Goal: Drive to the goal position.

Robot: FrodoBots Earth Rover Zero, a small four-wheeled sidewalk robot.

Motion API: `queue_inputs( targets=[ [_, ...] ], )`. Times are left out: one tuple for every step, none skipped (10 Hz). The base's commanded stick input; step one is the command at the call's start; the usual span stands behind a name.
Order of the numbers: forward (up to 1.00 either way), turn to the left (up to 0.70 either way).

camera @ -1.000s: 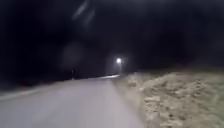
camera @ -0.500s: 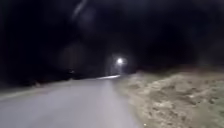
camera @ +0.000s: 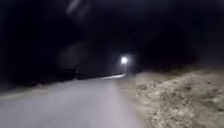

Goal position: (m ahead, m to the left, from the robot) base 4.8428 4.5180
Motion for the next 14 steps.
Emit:
queue_inputs(
  targets=[
    [0.85,0.00],
    [0.85,0.00],
    [0.85,0.00],
    [0.85,0.00],
    [0.85,0.05],
    [0.85,0.31],
    [0.85,0.02],
    [0.85,0.16],
    [0.85,0.06],
    [0.85,0.00],
    [0.85,0.00],
    [0.85,0.00],
    [0.85,0.00],
    [0.85,0.00]
  ],
)
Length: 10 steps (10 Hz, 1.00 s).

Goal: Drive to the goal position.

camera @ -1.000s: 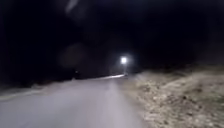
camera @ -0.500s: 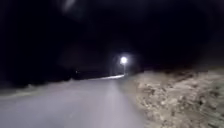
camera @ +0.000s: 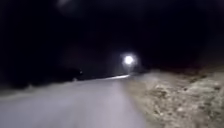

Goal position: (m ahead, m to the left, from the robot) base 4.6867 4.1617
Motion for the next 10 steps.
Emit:
queue_inputs(
  targets=[
    [0.85,0.00],
    [0.85,0.00],
    [0.85,0.00],
    [0.85,0.00],
    [0.85,0.00],
    [0.85,0.00],
    [0.85,0.17],
    [0.85,0.34],
    [0.85,0.29],
    [0.85,0.00]
  ],
)
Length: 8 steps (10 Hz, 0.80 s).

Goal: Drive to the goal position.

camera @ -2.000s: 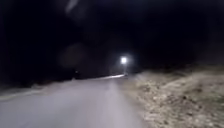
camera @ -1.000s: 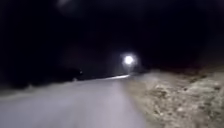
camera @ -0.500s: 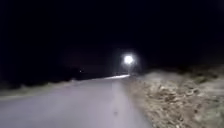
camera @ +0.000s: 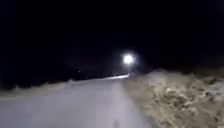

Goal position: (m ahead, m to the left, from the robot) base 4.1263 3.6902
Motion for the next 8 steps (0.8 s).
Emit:
queue_inputs(
  targets=[
    [0.85,0.00],
    [0.85,0.00],
    [0.85,0.00],
    [0.85,0.00],
    [0.85,0.00],
    [0.85,0.06],
    [0.85,0.27],
    [0.85,0.34]
  ],
)
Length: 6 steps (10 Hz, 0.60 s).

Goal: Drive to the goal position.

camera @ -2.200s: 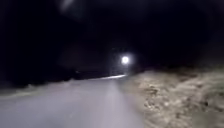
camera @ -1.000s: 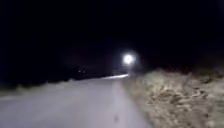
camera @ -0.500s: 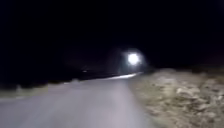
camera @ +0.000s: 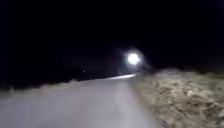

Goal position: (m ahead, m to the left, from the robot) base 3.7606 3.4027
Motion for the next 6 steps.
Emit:
queue_inputs(
  targets=[
    [0.85,0.34],
    [0.85,0.26],
    [0.85,0.00],
    [0.85,0.00],
    [0.85,0.00],
    [0.85,0.00]
  ],
)
